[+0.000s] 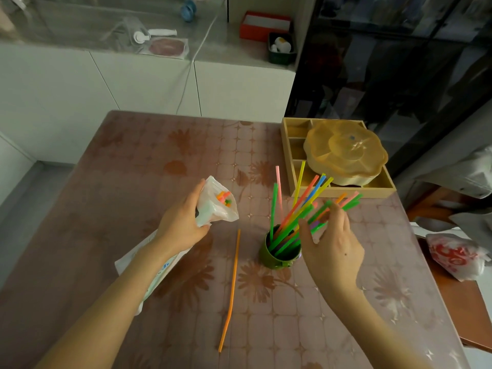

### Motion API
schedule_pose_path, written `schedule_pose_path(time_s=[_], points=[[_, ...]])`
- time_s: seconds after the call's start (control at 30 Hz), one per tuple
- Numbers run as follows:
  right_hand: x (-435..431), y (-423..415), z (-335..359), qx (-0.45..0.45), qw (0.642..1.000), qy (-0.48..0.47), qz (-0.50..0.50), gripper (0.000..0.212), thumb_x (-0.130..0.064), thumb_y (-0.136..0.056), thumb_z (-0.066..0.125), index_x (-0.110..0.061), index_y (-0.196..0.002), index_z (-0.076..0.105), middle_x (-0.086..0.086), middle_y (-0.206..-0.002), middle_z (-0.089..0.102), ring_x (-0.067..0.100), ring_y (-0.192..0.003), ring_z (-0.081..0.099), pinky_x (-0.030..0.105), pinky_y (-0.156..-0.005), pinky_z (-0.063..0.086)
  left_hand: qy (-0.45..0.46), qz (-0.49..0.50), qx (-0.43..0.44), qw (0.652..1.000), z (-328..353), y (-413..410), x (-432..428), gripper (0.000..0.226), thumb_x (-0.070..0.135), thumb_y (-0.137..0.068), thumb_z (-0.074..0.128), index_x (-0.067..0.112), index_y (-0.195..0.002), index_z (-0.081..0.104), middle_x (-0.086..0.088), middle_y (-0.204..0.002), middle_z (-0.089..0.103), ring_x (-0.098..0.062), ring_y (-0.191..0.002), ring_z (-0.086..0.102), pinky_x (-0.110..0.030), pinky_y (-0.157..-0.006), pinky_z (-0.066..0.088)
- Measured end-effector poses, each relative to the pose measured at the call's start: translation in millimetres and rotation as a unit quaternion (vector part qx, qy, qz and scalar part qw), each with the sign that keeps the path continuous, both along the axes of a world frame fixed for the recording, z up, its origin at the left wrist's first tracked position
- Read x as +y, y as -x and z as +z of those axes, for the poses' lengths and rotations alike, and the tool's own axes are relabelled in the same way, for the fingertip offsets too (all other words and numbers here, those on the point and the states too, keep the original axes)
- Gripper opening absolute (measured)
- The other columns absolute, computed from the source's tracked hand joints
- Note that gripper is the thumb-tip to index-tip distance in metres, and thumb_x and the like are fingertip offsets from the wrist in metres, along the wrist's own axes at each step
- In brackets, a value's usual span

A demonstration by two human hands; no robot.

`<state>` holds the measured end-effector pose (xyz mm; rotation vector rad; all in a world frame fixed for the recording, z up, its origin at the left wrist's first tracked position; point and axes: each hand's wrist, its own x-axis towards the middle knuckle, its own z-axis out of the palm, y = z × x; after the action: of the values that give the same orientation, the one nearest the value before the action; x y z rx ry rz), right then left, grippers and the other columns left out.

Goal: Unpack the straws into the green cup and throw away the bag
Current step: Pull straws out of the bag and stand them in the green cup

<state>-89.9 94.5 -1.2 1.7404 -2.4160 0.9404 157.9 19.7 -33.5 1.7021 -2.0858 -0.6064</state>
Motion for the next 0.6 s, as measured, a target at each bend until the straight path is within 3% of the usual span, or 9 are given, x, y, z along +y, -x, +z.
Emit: schedule_pose_path(time_s=[0.13, 0.2, 0.23, 0.27, 0.33, 0.4, 0.43, 0.6], points=[[-3.1, -9.3, 22.7, 0.094, 0.979, 0.176, 0.044, 0.031, -0.021, -0.081, 0.067, -0.008, -0.106, 0.058, 0.012, -0.087, 0.067, 0.027, -0.069, 0.062, 0.029, -0.048, 0.043, 0.005, -0.009, 0.001, 1.0, -5.5, -7.6, -1.4, 0.094, 0.021, -0.072, 0.078, 0.019, -0.145, 0.017, -0.006, -0.125, 0.058, -0.024, -0.093, 0.063, -0.03, -0.071, 0.05], [-1.6, -21.7, 21.0, 0.066, 0.957, 0.238, 0.153, 0.014, -0.014, -0.082, 0.063, -0.008, -0.094, 0.059, 0.011, -0.076, 0.064, 0.026, -0.065, 0.058, 0.033, -0.048, 0.044, 0.002, -0.004, 0.001, 1.0, -6.5, -11.7, -2.7, 0.095, 0.022, -0.072, 0.078, 0.021, -0.145, 0.017, -0.004, -0.126, 0.057, -0.022, -0.095, 0.063, -0.031, -0.073, 0.051], [0.1, -28.9, 12.9, 0.041, 0.951, 0.216, 0.216, 0.007, -0.014, -0.083, 0.06, -0.009, -0.088, 0.06, 0.009, -0.071, 0.064, 0.025, -0.063, 0.057, 0.034, -0.048, 0.043, 0.0, 0.0, 0.0, 1.0, -6.9, -13.7, -3.1, 0.095, 0.022, -0.072, 0.077, 0.021, -0.145, 0.016, -0.004, -0.128, 0.056, -0.022, -0.097, 0.062, -0.031, -0.074, 0.051], [1.1, -37.0, 0.4, 0.022, 0.953, 0.155, 0.261, 0.011, -0.018, -0.084, 0.056, -0.009, -0.082, 0.062, 0.007, -0.067, 0.064, 0.024, -0.06, 0.057, 0.033, -0.048, 0.044, 0.001, 0.003, 0.001, 1.0, -7.2, -15.6, -3.2, 0.095, 0.021, -0.072, 0.077, 0.021, -0.145, 0.016, -0.004, -0.129, 0.055, -0.022, -0.098, 0.062, -0.029, -0.074, 0.049], [-2.9, -52.4, -34.8, -0.003, 0.95, -0.091, 0.3, 0.025, -0.025, -0.086, 0.049, -0.008, -0.075, 0.064, 0.008, -0.066, 0.066, 0.029, -0.062, 0.062, 0.032, -0.05, 0.046, 0.003, 0.01, 0.002, 1.0, -7.9, -19.2, -3.2, 0.094, 0.019, -0.072, 0.077, 0.021, -0.145, 0.017, -0.004, -0.129, 0.054, -0.022, -0.099, 0.06, -0.025, -0.072, 0.044], [-8.5, -68.4, -72.5, 0.004, 0.904, -0.324, 0.278, 0.03, -0.027, -0.09, 0.047, -0.004, -0.08, 0.064, 0.014, -0.08, 0.069, 0.035, -0.078, 0.064, 0.034, -0.062, 0.048, 0.002, 0.013, 0.001, 1.0, -8.8, -21.9, -3.6, 0.095, 0.018, -0.072, 0.077, 0.021, -0.145, 0.017, -0.005, -0.131, 0.053, -0.023, -0.1, 0.06, -0.024, -0.073, 0.042], [-11.1, -75.9, -87.0, 0.006, 0.884, -0.389, 0.26, 0.03, -0.027, -0.091, 0.048, -0.004, -0.083, 0.064, 0.016, -0.089, 0.069, 0.036, -0.086, 0.064, 0.034, -0.066, 0.046, 0.001, 0.011, 0.0, 1.0, -9.6, -22.9, -3.7, 0.094, 0.019, -0.072, 0.077, 0.02, -0.145, 0.017, -0.005, -0.131, 0.053, -0.023, -0.101, 0.059, -0.025, -0.074, 0.042], [-17.9, -102.0, -118.5, -0.038, 0.874, -0.454, 0.168, 0.026, -0.02, -0.093, 0.051, -0.003, -0.11, 0.061, 0.015, -0.117, 0.062, 0.033, -0.109, 0.058, 0.036, -0.083, 0.049, 0.01, -0.007, 0.003, 1.0, -12.8, -24.5, -1.4, 0.095, 0.02, -0.071, 0.078, 0.019, -0.145, 0.018, -0.005, -0.128, 0.055, -0.023, -0.096, 0.061, -0.025, -0.073, 0.044]])
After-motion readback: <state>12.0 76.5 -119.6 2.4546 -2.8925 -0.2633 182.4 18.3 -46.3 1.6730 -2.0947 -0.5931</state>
